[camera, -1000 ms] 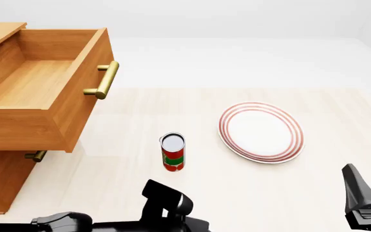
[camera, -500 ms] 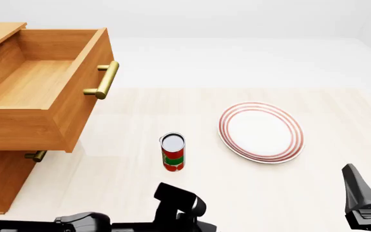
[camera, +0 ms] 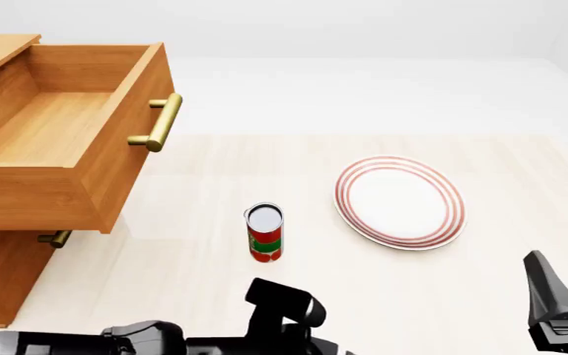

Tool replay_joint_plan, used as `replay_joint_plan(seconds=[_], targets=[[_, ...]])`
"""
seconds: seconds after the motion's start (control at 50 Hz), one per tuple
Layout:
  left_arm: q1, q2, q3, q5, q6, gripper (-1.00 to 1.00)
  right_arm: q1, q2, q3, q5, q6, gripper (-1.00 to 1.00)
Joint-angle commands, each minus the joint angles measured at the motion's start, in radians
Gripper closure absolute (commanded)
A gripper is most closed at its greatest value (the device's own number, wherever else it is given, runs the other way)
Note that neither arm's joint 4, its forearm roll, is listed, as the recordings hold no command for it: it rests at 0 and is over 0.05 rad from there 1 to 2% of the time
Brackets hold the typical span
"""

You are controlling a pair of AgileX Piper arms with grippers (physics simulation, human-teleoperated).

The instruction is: Put the bowl in the top drawer of the cabinet.

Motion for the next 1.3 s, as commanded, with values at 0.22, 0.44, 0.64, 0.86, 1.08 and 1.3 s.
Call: replay_joint_plan(seconds=[0.22, 0.44, 0.64, 0.86, 1.08, 1.3], targets=[[-0.009, 0.07, -0.037, -0.011, -0.014, -1.0, 0.0, 0.0, 0.0, 0.0, 0.0, -1.0], [-0.006, 0.097, -0.06, -0.006, -0.019, -1.0, 0.0, 0.0, 0.0, 0.0, 0.0, -1.0], [0.005, 0.115, -0.077, -0.002, -0.022, -1.0, 0.0, 0.0, 0.0, 0.0, 0.0, -1.0], [0.012, 0.131, -0.101, 0.009, -0.026, -1.0, 0.0, 0.0, 0.0, 0.0, 0.0, -1.0], [0.007, 0.161, -0.132, 0.018, -0.028, -1.0, 0.0, 0.0, 0.0, 0.0, 0.0, -1.0], [0.005, 0.185, -0.151, 0.019, -0.03, -1.0, 0.0, 0.0, 0.0, 0.0, 0.0, -1.0]])
